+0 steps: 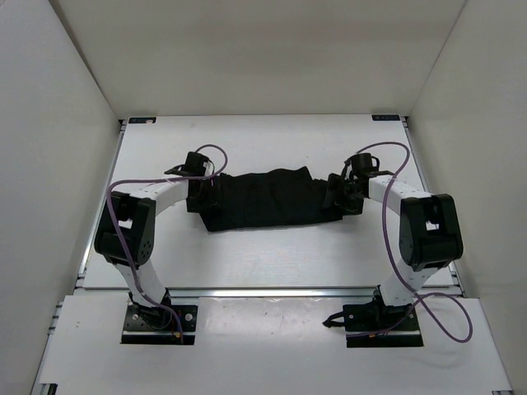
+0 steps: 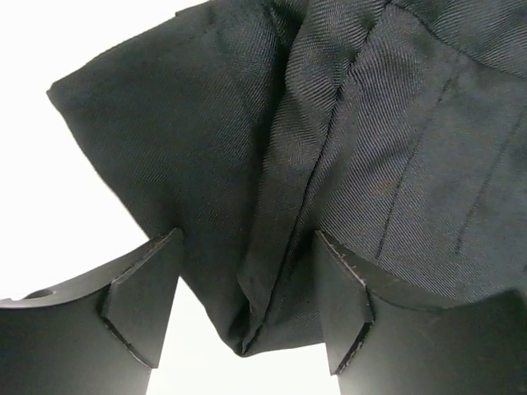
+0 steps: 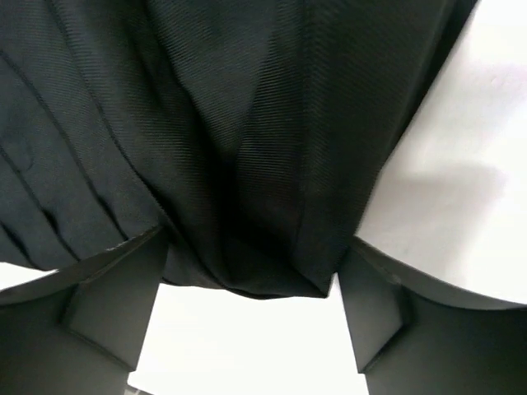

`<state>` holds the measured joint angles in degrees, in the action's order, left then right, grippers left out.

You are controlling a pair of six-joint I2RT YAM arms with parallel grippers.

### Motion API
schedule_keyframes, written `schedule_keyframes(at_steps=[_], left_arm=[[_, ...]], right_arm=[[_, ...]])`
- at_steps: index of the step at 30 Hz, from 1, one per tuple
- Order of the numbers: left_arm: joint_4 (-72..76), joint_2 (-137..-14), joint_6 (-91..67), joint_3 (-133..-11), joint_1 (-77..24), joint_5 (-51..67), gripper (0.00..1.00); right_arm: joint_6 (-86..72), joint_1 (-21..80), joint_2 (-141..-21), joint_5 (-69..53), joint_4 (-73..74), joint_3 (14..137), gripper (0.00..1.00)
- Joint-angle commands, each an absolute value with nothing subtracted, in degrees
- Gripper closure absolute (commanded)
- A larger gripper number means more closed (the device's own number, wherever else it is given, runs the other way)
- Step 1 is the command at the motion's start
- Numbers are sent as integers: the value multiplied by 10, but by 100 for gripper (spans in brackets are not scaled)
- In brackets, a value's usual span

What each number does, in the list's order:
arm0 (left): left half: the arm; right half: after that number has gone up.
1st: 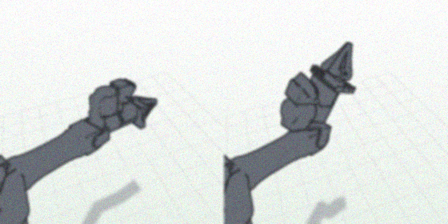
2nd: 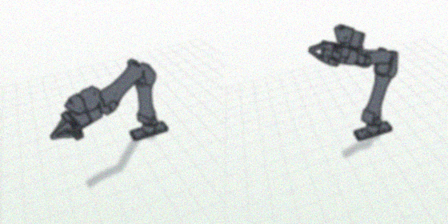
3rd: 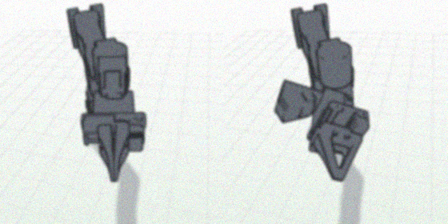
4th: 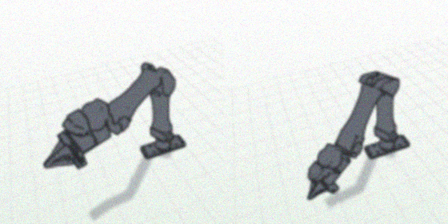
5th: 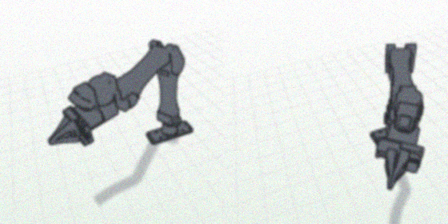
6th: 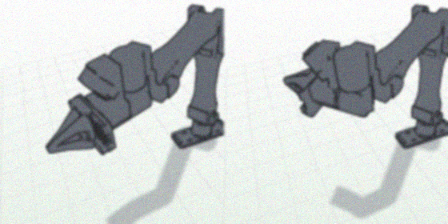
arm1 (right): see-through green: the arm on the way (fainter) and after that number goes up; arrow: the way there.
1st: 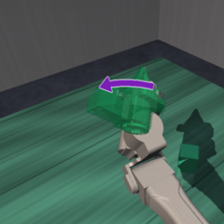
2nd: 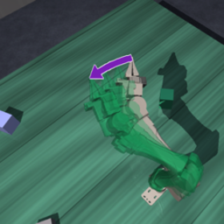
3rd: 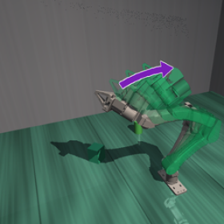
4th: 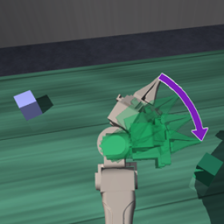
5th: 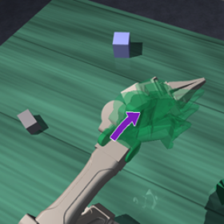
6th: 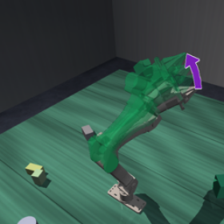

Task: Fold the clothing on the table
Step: Fold the skirt

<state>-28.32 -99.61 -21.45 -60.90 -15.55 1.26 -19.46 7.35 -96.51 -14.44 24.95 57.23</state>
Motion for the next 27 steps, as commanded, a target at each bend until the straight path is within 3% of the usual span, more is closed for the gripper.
schedule_keyframes(at_steps=[1,3,5,9,11,15,20,27], left_arm=[[-286,-1012,-212,-623,-161,4,27],[-299,-1037,-213,-633,-163,2,31],[-315,-1059,-209,-658,-170,1,46],[-326,-1091,-208,-683,-183,3,62],[-328,-1102,-209,-700,-183,2,76],[-331,-1127,-219,-734,-202,16,92],[-326,-1164,-228,-788,-230,33,93],[-320,-1211,-235,-841,-252,75,92]], right_arm=[[-184,64,-983,-150,221,595,30],[-182,60,-996,-153,216,602,46],[-180,60,-1011,-156,221,613,63],[-171,59,-1027,-145,230,644,88],[-164,52,-1024,-138,241,665,92],[-132,17,-1021,-127,285,734,98],[-93,8,-1011,-170,301,823,98],[-69,145,-1052,-188,325,938,100]])
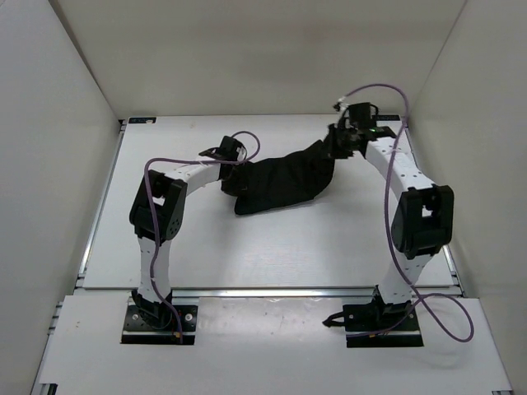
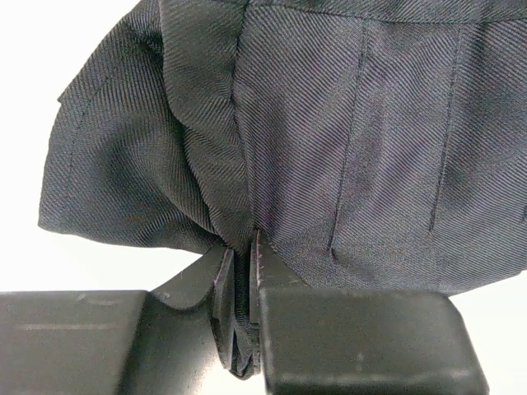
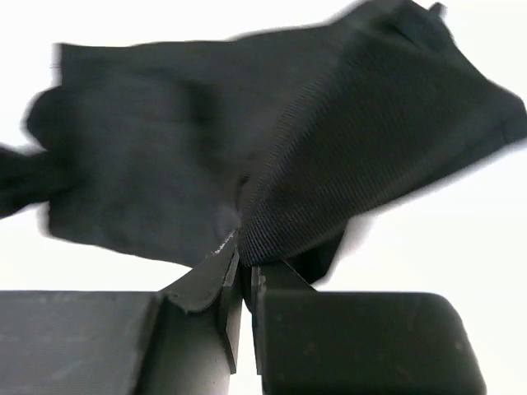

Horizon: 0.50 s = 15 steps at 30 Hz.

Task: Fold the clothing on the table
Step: Fold the skirt

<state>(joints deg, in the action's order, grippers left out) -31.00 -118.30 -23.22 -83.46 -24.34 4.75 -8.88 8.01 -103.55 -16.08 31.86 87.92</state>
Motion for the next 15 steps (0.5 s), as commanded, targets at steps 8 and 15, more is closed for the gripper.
schedule_keyframes(at_steps=[8,15], left_arm=[[-322,-1227,-232,-841,-242,84,92],[-265,-1186,-246,-755,-201,136,93]], right_arm=[[-80,289,-1151,-193,352,1055,100],[-126,324,-1184,-261,309,1055,100]])
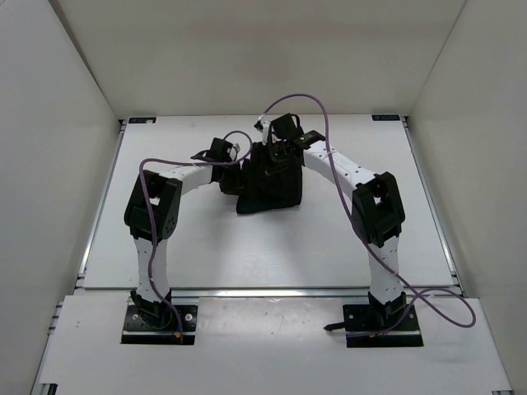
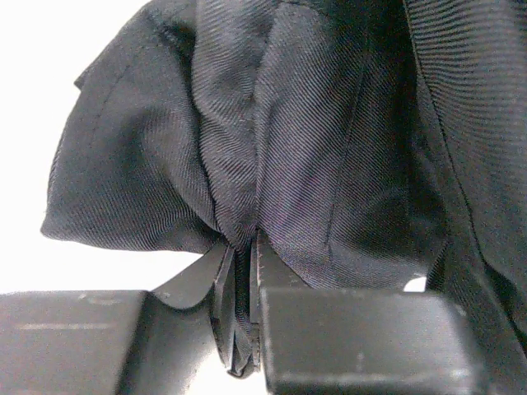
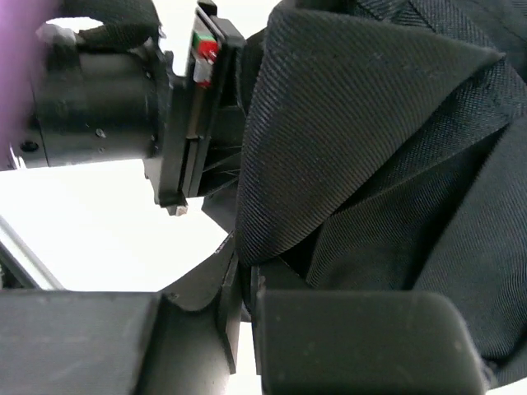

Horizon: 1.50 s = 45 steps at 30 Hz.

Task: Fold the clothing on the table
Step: Fold the skirt

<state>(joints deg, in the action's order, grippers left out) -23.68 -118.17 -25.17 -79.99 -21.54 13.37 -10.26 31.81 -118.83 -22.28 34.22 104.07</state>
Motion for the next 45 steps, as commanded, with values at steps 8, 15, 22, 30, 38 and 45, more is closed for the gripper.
schedule_keyframes(at_steps=[8,15,22,30,38,45], left_arm=[[-262,-1181,-247,-742,-206,160,94],[-261,-1186,-254,-733,-195,175,95],[-250,-1165,-255,-726,-163,189,81],[-255,-1126,-260,-744,-150,191,62],[-256,-1033,-267,-747,-110,185,23],[-228,-943,-291,-724,-73,195,20]], right_arm=[[-146,356,-1262,-294,319,1154,100],[-146,372,-1304,-305,355,1189,100],[-113,372,-1293,-314,417,1150,92],[-184,372,-1189,-341,323,1052,20],[-240,302,-1022,-343,222,918,14],[-260,236,-944,-294,186,762,20]])
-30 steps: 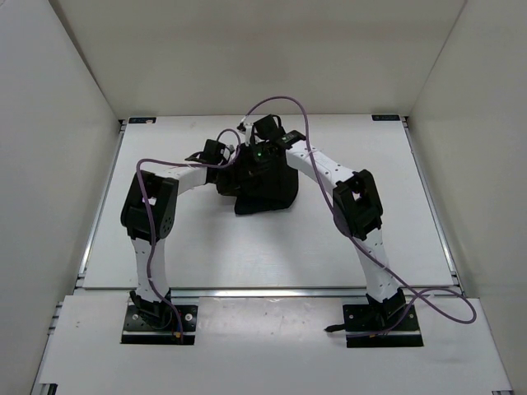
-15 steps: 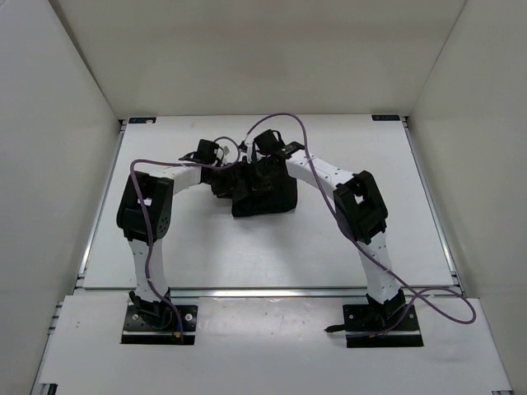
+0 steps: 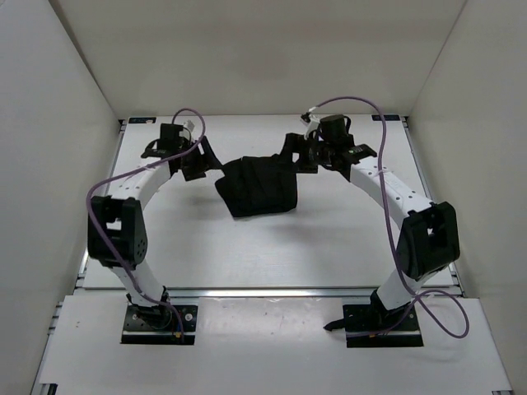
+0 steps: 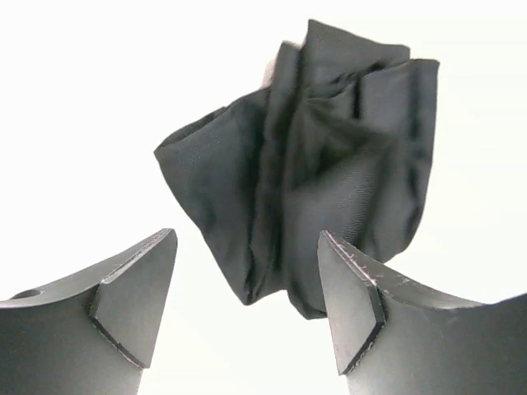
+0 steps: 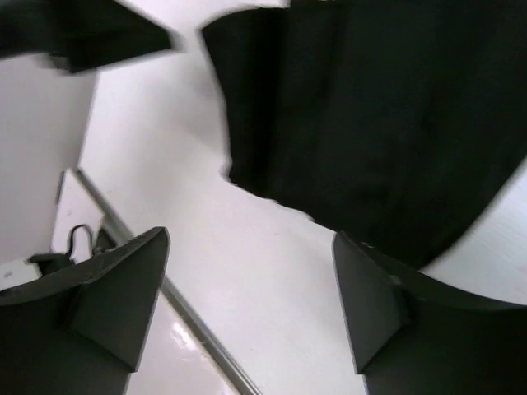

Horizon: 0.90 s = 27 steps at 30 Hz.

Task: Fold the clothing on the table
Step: Fold the skirt

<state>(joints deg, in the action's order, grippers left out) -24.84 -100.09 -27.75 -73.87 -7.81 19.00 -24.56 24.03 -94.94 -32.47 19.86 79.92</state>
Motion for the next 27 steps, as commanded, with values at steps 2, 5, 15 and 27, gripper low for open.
schedule_keyframes(at_steps=[2,5,15,27], left_arm=[[-207,-914,-299,-715,-82,206,21],[-159,-899,-324,-708,-118,222,26],[-112,-966,-317,-675,-228,161,60],[-239,-944,-216,-666,-207,32,11]], right_arm=[[-240,229,-943,-267,199,739,28],[-230,213,-944,-252,201,711,37],[-207,156,-940,-265,205,699,26],[-92,96,-940,-143,339,785,8]])
